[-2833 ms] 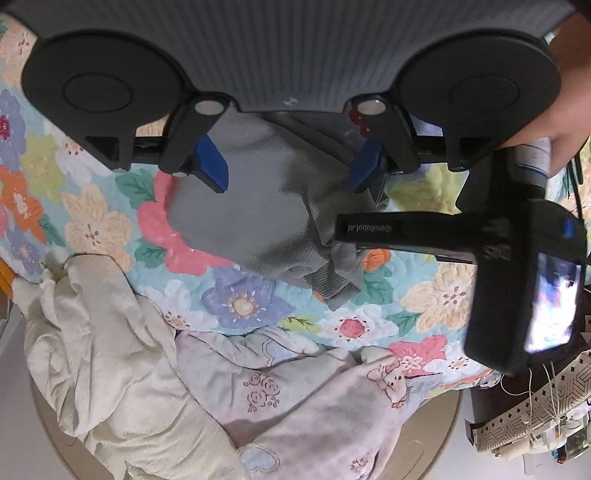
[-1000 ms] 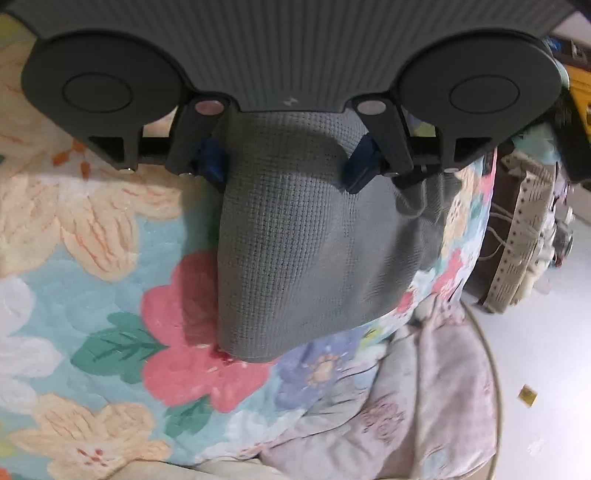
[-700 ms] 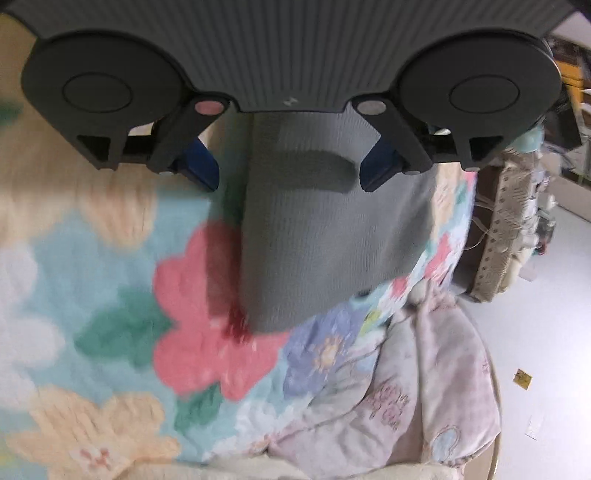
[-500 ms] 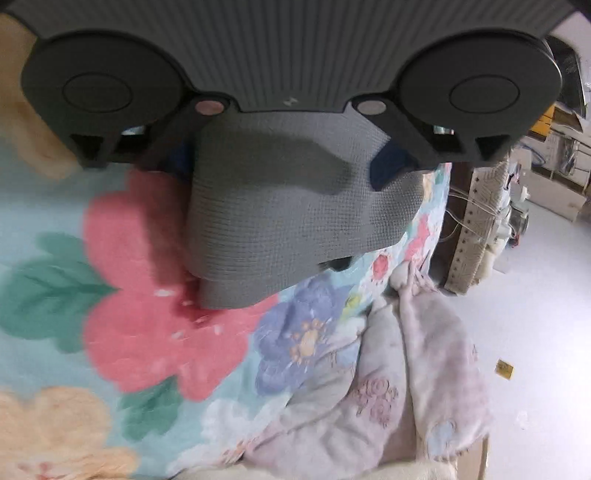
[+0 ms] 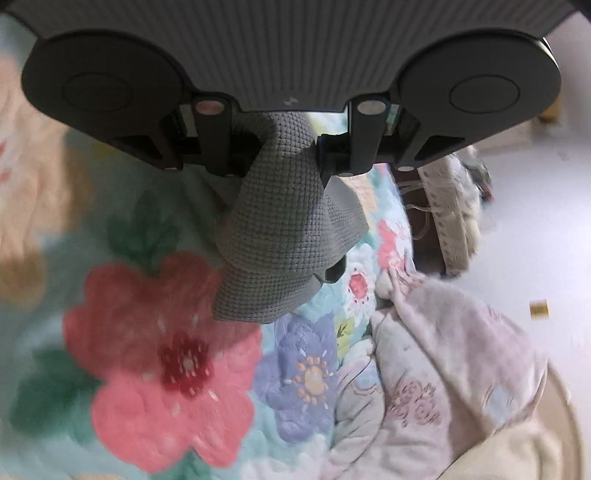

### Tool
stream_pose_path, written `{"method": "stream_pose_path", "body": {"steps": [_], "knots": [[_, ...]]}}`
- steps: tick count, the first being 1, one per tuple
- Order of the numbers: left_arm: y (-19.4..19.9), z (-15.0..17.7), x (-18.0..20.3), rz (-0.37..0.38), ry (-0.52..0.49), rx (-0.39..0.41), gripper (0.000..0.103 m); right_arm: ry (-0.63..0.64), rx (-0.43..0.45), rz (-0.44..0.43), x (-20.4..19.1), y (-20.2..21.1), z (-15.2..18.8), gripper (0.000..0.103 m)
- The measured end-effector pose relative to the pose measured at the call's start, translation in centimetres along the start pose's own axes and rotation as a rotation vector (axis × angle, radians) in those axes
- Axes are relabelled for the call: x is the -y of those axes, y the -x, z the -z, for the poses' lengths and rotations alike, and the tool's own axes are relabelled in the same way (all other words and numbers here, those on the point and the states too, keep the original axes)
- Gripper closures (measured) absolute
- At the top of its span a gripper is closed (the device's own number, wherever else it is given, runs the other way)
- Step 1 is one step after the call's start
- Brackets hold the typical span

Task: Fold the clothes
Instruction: 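Grasp the sweatshirt edge with the left gripper while the right gripper grasps it too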

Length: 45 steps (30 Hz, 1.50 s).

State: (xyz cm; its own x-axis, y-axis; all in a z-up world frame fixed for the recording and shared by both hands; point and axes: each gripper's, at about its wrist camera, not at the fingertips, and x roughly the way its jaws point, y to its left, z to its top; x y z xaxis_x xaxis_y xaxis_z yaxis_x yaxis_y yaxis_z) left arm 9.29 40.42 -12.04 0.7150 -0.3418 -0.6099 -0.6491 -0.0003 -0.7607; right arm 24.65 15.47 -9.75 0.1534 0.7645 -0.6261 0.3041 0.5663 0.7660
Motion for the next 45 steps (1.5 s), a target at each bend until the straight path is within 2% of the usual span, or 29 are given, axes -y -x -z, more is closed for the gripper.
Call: {"method": "stream_pose_path", "body": {"steps": [2,3,4,5,7,9,10,13,15,16,17,18,21,25,27,30,34,38,41,43,45], "knots": [[-1.0,-0.3,-0.4,0.043,0.039,0.02,0.001,-0.004,0.001,-0.001,0.4,0.1,-0.2,0.078],[-1.2,-0.7,-0.3,0.059,0.033,0.035,0.014,-0.003,-0.011,-0.011,0.7,-0.1,-0.4,0.077],[-1.1,-1.2,-0.2,0.07,0.011,0.058,0.035,0.001,-0.019,-0.017,0.8,-0.3,-0.5,0.076],[-1.0,-1.7,0.0,0.081,-0.011,0.08,0.041,0.016,-0.014,-0.018,1.3,-0.3,-0.6,0.072],[-1.1,-2.5,0.2,0.071,-0.046,0.08,0.066,0.054,0.008,-0.017,2.0,-0.2,-0.8,0.061],[-1.2,-3.1,0.2,0.06,-0.074,0.059,0.069,0.106,0.046,-0.004,2.7,0.0,-0.8,0.04],[-1.2,-3.3,0.3,0.059,-0.083,0.048,0.07,0.134,0.066,0.003,3.0,0.0,-0.8,0.036],[-1.2,-3.4,0.6,0.049,-0.118,0.036,0.07,0.242,0.173,0.063,3.7,-0.6,-0.4,0.029],[-1.2,-3.3,0.9,0.043,-0.142,0.032,0.07,0.234,0.195,-0.006,4.8,-1.6,-0.2,0.028],[-1.1,-3.3,1.1,0.04,-0.155,0.027,0.07,0.226,0.2,-0.035,5.1,-1.9,-0.2,0.032],[-1.1,-3.3,1.3,0.035,-0.17,0.022,0.07,0.214,0.19,-0.063,5.2,-2.4,-0.3,0.055],[-1.0,-3.3,1.5,0.029,-0.184,0.017,0.071,0.197,0.173,-0.073,5.1,-2.9,-0.3,0.07],[-0.5,-3.0,2.4,0.003,-0.25,0.026,0.071,0.232,0.194,-0.079,3.9,-2.2,0.2,0.08],[0.8,-1.5,4.6,-0.013,-0.38,0.07,0.071,0.352,0.251,-0.078,1.4,1.5,1.6,0.081],[1.8,0.8,6.6,-0.004,-0.467,0.095,0.071,0.391,0.288,-0.079,0.7,4.2,1.8,0.081],[1.9,4.3,9.0,0.029,-0.531,0.094,0.071,0.441,0.37,-0.083,0.5,10.2,1.5,0.081],[-0.4,11.7,11.8,0.102,-0.628,0.033,0.07,0.447,0.487,-0.077,3.1,18.8,-0.1,0.081],[-3.7,19.8,13.9,0.14,-0.755,-0.032,0.07,0.4,0.637,-0.056,7.7,27.1,-2.1,0.081],[-7.4,26.6,14.9,0.146,-0.879,-0.096,0.07,0.33,0.76,-0.01,12.9,32.4,-3.0,0.081],[-9.9,30.1,14.5,0.128,-0.926,-0.153,0.07,0.276,0.816,0.037,16.4,34.5,-3.3,0.081],[-13.4,33.9,14.0,0.077,-0.983,-0.223,0.069,0.21,0.868,0.116,20.8,35.8,-3.7,0.081]]}}
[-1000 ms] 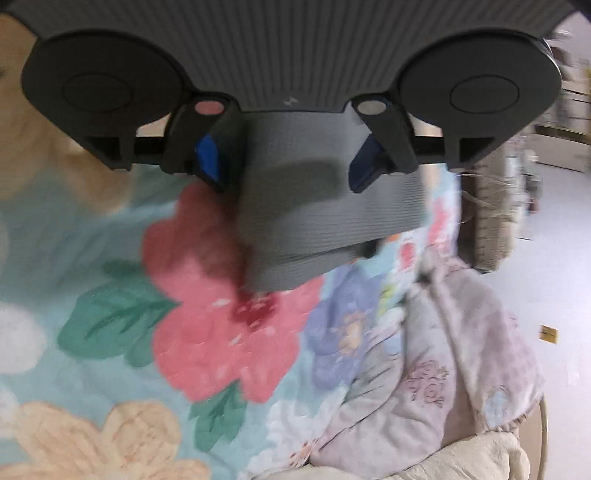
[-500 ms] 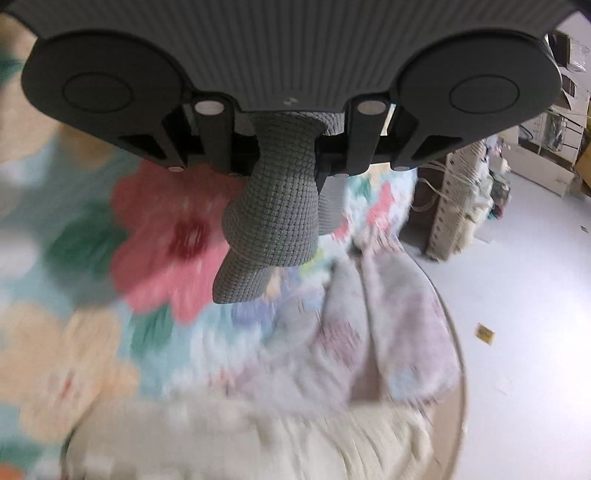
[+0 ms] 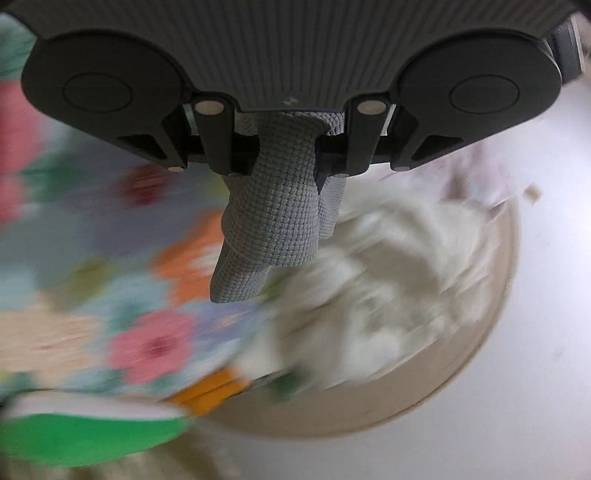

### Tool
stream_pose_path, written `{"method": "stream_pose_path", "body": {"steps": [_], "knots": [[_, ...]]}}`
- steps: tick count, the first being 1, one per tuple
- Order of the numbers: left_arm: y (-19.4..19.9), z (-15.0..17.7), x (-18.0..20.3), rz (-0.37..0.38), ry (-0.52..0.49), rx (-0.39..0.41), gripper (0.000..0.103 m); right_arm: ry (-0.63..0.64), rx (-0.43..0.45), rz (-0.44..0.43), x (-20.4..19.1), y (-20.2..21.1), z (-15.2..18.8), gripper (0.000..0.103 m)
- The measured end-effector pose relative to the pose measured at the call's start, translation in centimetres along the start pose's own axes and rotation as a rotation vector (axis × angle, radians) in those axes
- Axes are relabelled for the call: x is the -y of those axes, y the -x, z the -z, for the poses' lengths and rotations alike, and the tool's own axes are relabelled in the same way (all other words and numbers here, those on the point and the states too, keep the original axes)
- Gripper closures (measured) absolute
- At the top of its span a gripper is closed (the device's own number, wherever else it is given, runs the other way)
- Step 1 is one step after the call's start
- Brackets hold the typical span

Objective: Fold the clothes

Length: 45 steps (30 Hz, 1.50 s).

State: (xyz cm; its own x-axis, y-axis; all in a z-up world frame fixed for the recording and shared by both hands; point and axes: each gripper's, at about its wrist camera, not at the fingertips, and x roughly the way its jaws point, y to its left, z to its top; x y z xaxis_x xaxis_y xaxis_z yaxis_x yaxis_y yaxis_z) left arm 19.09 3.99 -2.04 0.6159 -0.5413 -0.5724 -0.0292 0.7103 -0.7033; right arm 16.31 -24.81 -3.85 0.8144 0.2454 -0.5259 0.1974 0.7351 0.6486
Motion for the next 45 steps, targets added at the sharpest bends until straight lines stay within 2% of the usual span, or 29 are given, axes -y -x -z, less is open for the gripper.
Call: {"method": "stream_pose_path", "body": {"steps": [2,4,6,7,8,9,10,11,12,13,15,16,18,20,21,22,25,27,28,31,32,34,36,37,38,39,41,42,45], "knots": [[-0.3,-0.1,0.2,-0.032,-0.028,-0.001,0.069,-0.037,0.01,0.056,3.2,-0.1,0.4,0.081],[-0.5,-0.2,0.4,-0.065,-0.056,-0.002,0.068,-0.096,-0.063,0.167,7.5,-1.2,1.3,0.075],[-0.8,-0.2,0.6,-0.097,-0.084,-0.003,0.063,-0.185,-0.098,0.143,9.5,-1.2,1.0,0.069],[-0.9,-0.3,0.7,-0.113,-0.098,-0.004,0.061,-0.192,-0.099,0.166,9.1,-0.6,0.7,0.065],[-1.1,-0.3,0.8,-0.129,-0.112,-0.004,0.057,-0.179,-0.093,0.206,8.5,0.1,0.4,0.053],[-1.2,-0.4,0.9,-0.145,-0.126,-0.005,0.046,-0.166,-0.088,0.245,7.9,0.8,0.1,0.04],[-1.4,-0.4,1.0,-0.161,-0.14,-0.005,0.038,-0.102,-0.068,0.338,6.4,1.9,-0.2,0.037],[-1.5,-0.4,1.1,-0.178,-0.154,-0.006,0.035,0.007,-0.022,0.44,4.2,3.2,-0.4,0.036],[-1.6,-0.5,1.2,-0.194,-0.167,-0.006,0.028,0.103,0.017,0.462,2.5,4.2,-0.4,0.036],[-1.8,-0.5,1.3,-0.21,-0.181,-0.007,0.015,0.147,0.027,0.429,1.6,4.8,-0.2,0.036],[-2.0,-0.6,1.5,-0.242,-0.209,-0.008,0.005,0.168,0.009,0.354,0.4,5.6,0.3,0.036],[-2.2,-0.6,1.6,-0.258,-0.223,-0.008,0.005,0.158,-0.01,0.338,0.2,5.4,0.6,0.036],[-2.7,-0.8,1.7,-0.289,-0.248,-0.015,0.007,0.159,-0.12,0.337,-0.3,4.2,2.3,0.039],[-5.1,-1.1,1.3,-0.309,-0.274,-0.09,0.015,0.162,-0.265,0.421,-0.3,2.3,3.9,0.041],[-6.0,-0.8,1.1,-0.307,-0.284,-0.118,0.026,0.145,-0.316,0.444,-0.2,1.8,4.6,0.041],[-7.0,-0.4,1.0,-0.313,-0.304,-0.144,0.032,0.125,-0.335,0.443,-0.1,1.6,5.0,0.041],[-8.2,1.3,0.8,-0.391,-0.408,-0.123,0.03,0.032,-0.399,0.384,2.2,0.7,5.7,0.036],[-8.8,2.3,0.7,-0.446,-0.477,-0.095,0.021,-0.035,-0.385,0.327,3.5,1.6,5.6,0.035],[-8.8,2.5,0.7,-0.461,-0.491,-0.087,0.022,-0.059,-0.376,0.312,3.8,2.1,5.7,0.035],[-6.6,0.9,0.2,-0.404,-0.396,-0.089,0.038,-0.157,-0.346,0.257,4.6,4.6,6.8,0.029],[-5.4,0.2,-0.2,-0.368,-0.346,-0.088,0.037,-0.174,-0.345,0.245,5.0,4.5,6.9,0.027],[-3.1,-1.3,-1.1,-0.296,-0.246,-0.084,0.023,-0.212,-0.327,0.218,5.8,4.1,6.8,0.019],[-1.0,-2.5,-2.0,-0.235,-0.154,-0.085,0.019,-0.302,-0.272,0.171,6.8,3.7,6.5,0.011],[-0.4,-2.6,-2.6,-0.226,-0.121,-0.095,0.019,-0.335,-0.25,0.159,7.1,3.6,6.3,0.011],[0.1,-2.7,-3.1,-0.218,-0.094,-0.104,0.019,-0.356,-0.219,0.151,7.0,3.3,6.1,0.017],[0.2,-2.7,-3.6,-0.203,-0.062,-0.12,0.019,-0.339,-0.203,0.162,6.5,2.9,5.9,0.046],[0.4,-2.3,-5.1,-0.148,0.037,-0.173,0.019,-0.266,-0.191,0.19,5.3,2.5,5.5,0.063],[0.3,-2.0,-5.5,-0.121,0.073,-0.194,0.019,-0.232,-0.177,0.194,4.5,2.5,5.2,0.067],[-0.3,-0.9,-6.0,-0.054,0.185,-0.228,0.014,-0.237,-0.121,0.098,3.2,3.3,4.2,0.071]]}}
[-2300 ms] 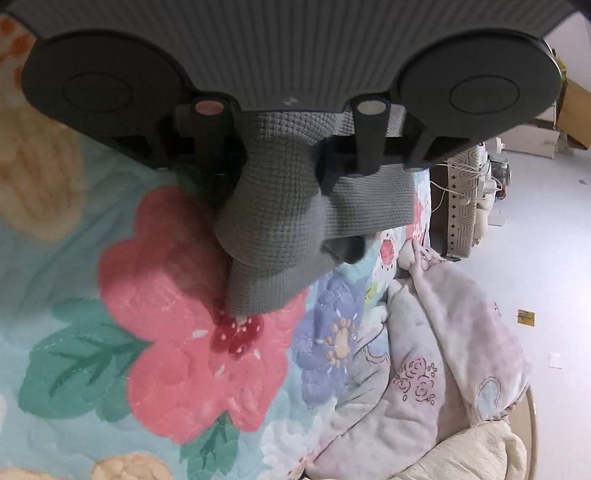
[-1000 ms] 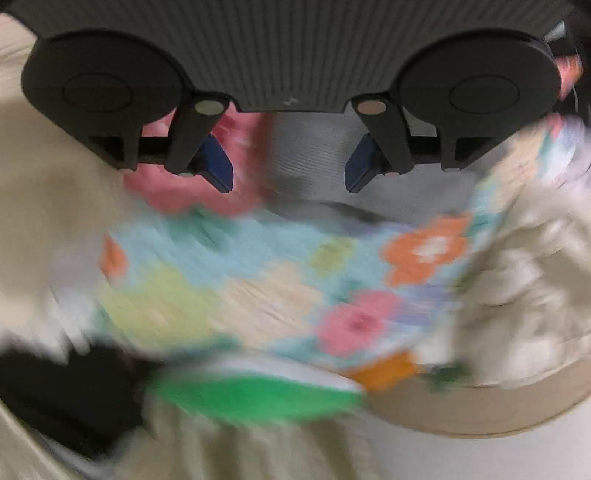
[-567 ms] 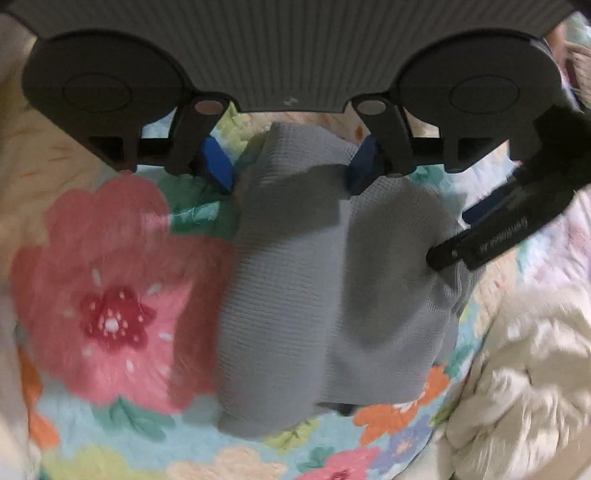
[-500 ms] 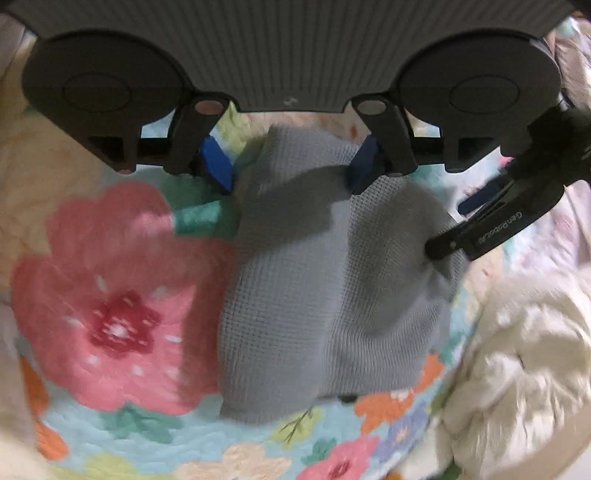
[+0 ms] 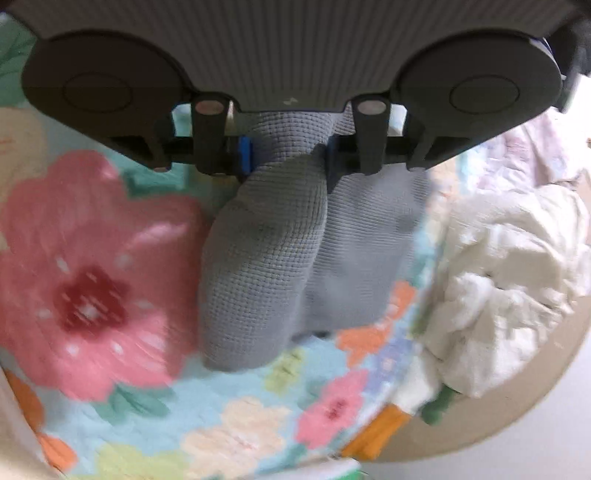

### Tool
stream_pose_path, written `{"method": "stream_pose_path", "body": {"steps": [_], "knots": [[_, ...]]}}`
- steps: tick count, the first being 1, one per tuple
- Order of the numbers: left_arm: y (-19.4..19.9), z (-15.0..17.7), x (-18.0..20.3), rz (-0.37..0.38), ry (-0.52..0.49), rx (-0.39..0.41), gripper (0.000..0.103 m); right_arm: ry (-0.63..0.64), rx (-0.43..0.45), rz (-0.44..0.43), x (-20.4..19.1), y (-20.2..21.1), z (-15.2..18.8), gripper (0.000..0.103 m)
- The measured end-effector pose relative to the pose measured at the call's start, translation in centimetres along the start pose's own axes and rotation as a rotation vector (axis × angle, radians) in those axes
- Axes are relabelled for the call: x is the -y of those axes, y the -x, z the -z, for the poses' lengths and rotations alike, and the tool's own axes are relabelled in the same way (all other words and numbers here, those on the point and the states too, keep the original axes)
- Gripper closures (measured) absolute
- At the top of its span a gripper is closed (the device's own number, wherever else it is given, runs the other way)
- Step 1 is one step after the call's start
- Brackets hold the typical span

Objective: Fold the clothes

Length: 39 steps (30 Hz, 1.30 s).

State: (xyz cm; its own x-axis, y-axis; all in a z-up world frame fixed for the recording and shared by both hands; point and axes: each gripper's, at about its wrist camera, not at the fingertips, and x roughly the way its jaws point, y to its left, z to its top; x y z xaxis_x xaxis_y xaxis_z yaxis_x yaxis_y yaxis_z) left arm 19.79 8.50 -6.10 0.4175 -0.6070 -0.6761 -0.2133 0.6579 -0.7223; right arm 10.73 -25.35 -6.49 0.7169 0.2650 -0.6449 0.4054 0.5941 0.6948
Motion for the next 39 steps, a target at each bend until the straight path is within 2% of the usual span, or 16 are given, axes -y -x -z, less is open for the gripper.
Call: {"method": "stream_pose_path", "body": {"steps": [3,6,8,11,12,13,15,17,18,20,23,25,32,34,36,39], "knots": [[-1.5,0.6,-0.4,0.0,0.17,0.007,0.001,0.011,0.043,-0.113,-1.7,1.1,-0.7,0.072],[-3.6,0.9,0.2,0.04,0.31,0.014,0.001,0.036,0.078,-0.214,-3.7,1.9,-1.3,0.073],[-5.0,0.9,1.1,0.072,0.333,0.007,0.0,0.054,0.084,-0.239,-4.2,2.2,-1.5,0.073],[-6.1,-0.3,2.1,0.088,0.323,0.082,0.002,0.061,0.097,-0.288,-4.1,2.5,-2.1,0.074],[-6.1,-0.8,2.5,0.1,0.305,0.112,0.011,0.071,0.113,-0.306,-4.0,2.5,-2.4,0.074],[-5.8,-1.3,3.0,0.12,0.267,0.15,0.029,0.075,0.133,-0.333,-3.8,2.8,-2.6,0.074],[-4.4,-1.8,4.8,0.149,0.101,0.236,0.056,0.072,0.16,-0.398,-3.2,3.4,-2.9,0.074],[-3.1,-1.7,6.2,0.165,-0.047,0.297,0.064,0.081,0.135,-0.444,-2.9,4.0,-3.2,0.074],[-3.1,-1.2,5.6,0.152,-0.055,0.289,0.065,0.097,0.097,-0.446,-2.7,4.6,-3.4,0.074],[-3.1,-0.2,4.6,0.125,-0.071,0.275,0.065,0.074,-0.038,-0.381,-2.0,4.7,-3.3,0.073],[-3.2,1.3,3.1,0.084,-0.094,0.252,0.065,0.104,-0.279,-0.078,0.0,2.9,-0.9,0.068],[-3.2,2.3,2.1,0.057,-0.109,0.238,0.068,0.129,-0.347,0.087,0.4,1.8,0.2,0.066],[-3.3,5.5,-1.2,-0.032,-0.16,0.186,0.051,0.012,-0.244,0.098,1.3,1.8,-0.5,0.046],[-3.7,4.9,-1.1,-0.031,-0.158,0.176,0.025,0.008,-0.191,0.154,1.5,2.0,-0.5,0.041],[-4.1,4.2,-0.9,-0.03,-0.156,0.166,0.008,0.01,-0.144,0.196,1.8,2.5,-0.4,0.032],[-4.7,3.3,-0.7,-0.029,-0.154,0.15,0.006,0.01,-0.112,0.162,3.0,1.5,-0.3,0.023]]}}
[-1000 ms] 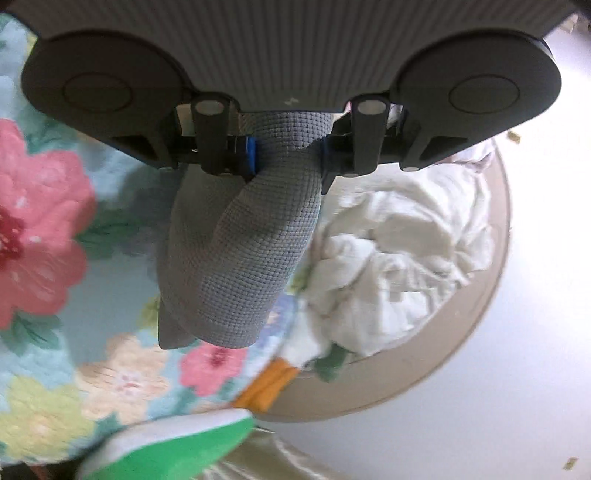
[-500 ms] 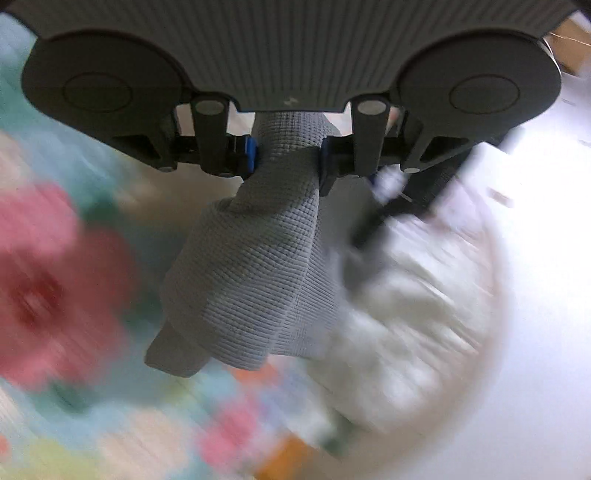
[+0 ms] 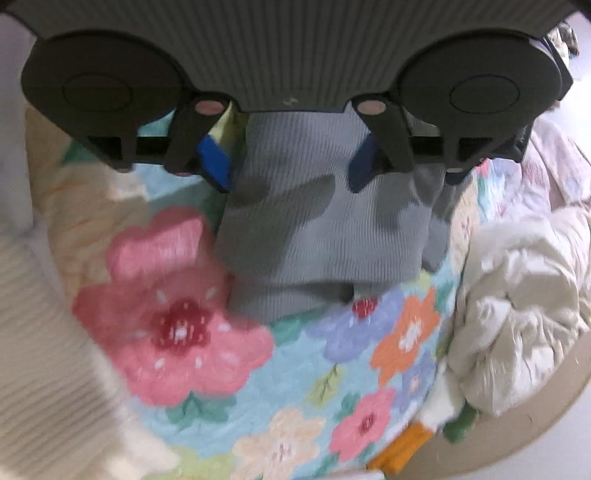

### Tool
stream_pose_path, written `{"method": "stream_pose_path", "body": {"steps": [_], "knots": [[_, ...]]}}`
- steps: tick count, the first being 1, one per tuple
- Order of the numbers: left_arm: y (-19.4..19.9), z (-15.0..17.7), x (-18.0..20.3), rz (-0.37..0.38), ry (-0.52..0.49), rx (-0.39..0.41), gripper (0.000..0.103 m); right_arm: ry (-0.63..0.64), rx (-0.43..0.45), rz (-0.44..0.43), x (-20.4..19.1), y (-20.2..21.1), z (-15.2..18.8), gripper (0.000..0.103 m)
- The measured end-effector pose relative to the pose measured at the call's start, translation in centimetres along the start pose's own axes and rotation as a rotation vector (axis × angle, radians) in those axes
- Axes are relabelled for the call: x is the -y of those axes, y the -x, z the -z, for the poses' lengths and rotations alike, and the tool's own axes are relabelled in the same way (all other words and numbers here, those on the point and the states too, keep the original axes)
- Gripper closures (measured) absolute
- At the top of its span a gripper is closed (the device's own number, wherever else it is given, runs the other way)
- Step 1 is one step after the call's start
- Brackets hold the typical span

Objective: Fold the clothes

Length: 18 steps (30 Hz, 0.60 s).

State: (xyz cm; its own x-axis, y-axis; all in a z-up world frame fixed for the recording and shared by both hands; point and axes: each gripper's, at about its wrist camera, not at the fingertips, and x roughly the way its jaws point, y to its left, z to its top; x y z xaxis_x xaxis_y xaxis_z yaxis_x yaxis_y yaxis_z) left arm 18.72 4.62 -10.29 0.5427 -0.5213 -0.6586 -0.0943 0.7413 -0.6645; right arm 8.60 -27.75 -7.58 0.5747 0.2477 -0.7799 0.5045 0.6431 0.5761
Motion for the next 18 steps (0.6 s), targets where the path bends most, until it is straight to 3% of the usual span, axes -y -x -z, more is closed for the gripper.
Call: {"method": "stream_pose_path", "body": {"steps": [1,2,3,4,6,8,11,13,14,16,17,18], "knots": [[-0.2,-0.3,0.0,0.001,0.001,-0.005,0.01,0.002,0.004,-0.016,0.3,-0.8,-0.2,0.027],[-0.5,-0.6,0.1,0.001,0.002,-0.01,0.017,0.027,0.023,-0.016,-0.1,-1.4,-0.5,0.045],[-0.7,-0.9,0.1,0.002,0.002,-0.015,0.045,0.064,0.051,-0.011,-0.6,-2.1,-0.8,0.061],[-0.8,-1.1,0.4,-0.004,-0.013,-0.015,0.057,0.106,0.077,-0.008,-1.2,-2.2,-1.0,0.074],[-0.3,-1.3,1.8,-0.026,-0.093,0.019,0.064,0.28,0.233,-0.093,-4.0,0.0,-0.8,0.082],[1.7,-1.1,3.9,-0.016,-0.186,0.113,0.066,0.371,0.364,-0.221,-6.1,2.7,-0.4,0.082],[5.9,0.1,6.7,0.002,-0.345,0.334,0.065,0.404,0.481,-0.31,-6.8,5.6,-0.1,0.082],[7.1,0.2,7.6,0.022,-0.376,0.376,0.06,0.378,0.467,-0.287,-6.1,5.5,-0.6,0.082],[7.0,0.0,7.8,0.017,-0.377,0.364,0.058,0.353,0.434,-0.23,-5.4,4.6,-1.1,0.081],[4.2,-0.7,7.4,-0.058,-0.335,0.238,0.048,0.338,0.373,-0.075,-4.7,2.1,-1.7,0.074],[1.9,-1.1,6.8,-0.125,-0.312,0.147,0.045,0.356,0.336,0.062,-4.5,0.4,-1.7,0.066],[-0.6,-1.3,6.1,-0.205,-0.293,0.048,0.041,0.363,0.312,0.162,-4.4,-0.7,-1.7,0.064]]}}
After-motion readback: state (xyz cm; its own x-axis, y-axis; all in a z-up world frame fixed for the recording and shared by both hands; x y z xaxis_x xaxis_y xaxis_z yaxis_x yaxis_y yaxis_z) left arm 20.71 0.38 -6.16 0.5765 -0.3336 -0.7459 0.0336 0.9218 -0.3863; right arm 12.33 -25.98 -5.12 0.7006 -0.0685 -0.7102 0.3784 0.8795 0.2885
